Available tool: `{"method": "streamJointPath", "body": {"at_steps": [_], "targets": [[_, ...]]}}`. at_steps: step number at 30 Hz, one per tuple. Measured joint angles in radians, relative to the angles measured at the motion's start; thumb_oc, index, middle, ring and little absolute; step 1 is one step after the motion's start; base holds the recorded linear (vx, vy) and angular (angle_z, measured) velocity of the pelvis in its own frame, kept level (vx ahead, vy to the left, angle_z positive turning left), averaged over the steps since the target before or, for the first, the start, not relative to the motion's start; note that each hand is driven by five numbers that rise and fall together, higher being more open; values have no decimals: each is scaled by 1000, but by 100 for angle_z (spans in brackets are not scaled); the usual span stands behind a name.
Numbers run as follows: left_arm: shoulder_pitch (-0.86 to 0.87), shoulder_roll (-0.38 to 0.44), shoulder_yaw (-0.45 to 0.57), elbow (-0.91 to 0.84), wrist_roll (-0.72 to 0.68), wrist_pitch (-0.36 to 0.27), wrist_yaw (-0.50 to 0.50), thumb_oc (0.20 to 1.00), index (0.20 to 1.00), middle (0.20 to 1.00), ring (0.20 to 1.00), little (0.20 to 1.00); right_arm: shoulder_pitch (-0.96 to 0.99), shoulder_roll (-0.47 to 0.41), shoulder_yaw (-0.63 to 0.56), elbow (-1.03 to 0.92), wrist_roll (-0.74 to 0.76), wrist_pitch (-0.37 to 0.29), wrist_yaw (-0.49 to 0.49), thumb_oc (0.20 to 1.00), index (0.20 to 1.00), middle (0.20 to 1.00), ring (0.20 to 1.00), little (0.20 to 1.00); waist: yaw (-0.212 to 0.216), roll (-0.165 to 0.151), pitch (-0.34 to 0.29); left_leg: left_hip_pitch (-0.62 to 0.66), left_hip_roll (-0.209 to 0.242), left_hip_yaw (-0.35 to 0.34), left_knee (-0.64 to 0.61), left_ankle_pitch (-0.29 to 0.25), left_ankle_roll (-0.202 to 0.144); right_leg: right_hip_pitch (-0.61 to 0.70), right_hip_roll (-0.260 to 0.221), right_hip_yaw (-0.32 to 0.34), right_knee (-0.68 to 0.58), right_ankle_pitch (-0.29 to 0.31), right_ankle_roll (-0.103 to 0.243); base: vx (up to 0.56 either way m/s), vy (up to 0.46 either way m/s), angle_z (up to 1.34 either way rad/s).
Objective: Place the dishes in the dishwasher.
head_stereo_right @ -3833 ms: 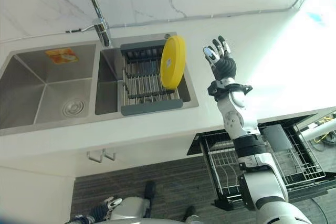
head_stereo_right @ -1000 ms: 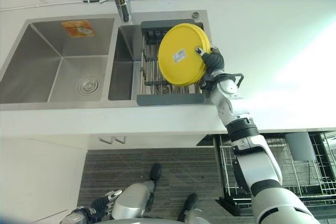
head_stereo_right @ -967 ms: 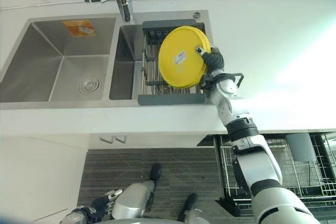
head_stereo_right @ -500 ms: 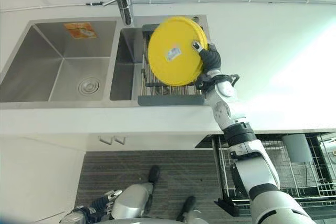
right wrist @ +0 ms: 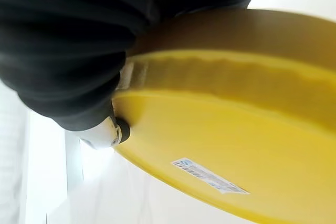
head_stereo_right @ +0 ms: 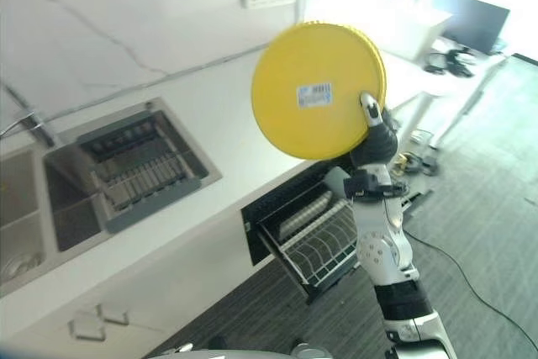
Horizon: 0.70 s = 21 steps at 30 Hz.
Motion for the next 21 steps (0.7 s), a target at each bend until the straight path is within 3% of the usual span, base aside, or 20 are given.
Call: {"method": "streamJointPath", "body": {"at_steps": [1,2,6,13,21], "targets": [[-9,15,-57,4,43,7,2,1000,1000,1000,1000,1000,111,-11,-19,-52,24,2,26,200,200,200,200,200,-14,-1,-3,28,8,45,0,-7,-6,-13,5,52,26,-8,-9,-80,-76,-168],[-22,16,-93,22,81,1,0,1000,1000,1000,1000,1000,141,-24,-72,-49,27,0,25,200,200,200,200,200,-60,14,-10,35,16,87,-3,-21,-6,-29,-3,49,5,8,-14,-31,-50,-132],[-28,8,-103,20,89,-15,2,1000,1000,1000,1000,1000,158,-48,-180,-23,41,-40,8,200,200,200,200,200,-85,26,-34,40,14,91,-8,-29,-17,-33,-7,44,7,24,-11,9,-30,-27],[-31,0,-93,-5,87,-45,2,1000,1000,1000,1000,1000,151,-64,-130,138,4,-29,-13,200,200,200,200,200,-5,31,-39,13,5,82,-8,-34,-6,-67,-18,40,20,26,-8,13,-14,-1],[-29,4,-91,-62,82,-34,7,1000,1000,1000,1000,1000,135,-61,-122,288,-57,25,-15,200,200,200,200,200,31,34,-16,-16,-11,42,-5,-33,1,-45,-27,7,-27,47,6,31,1,15]]}}
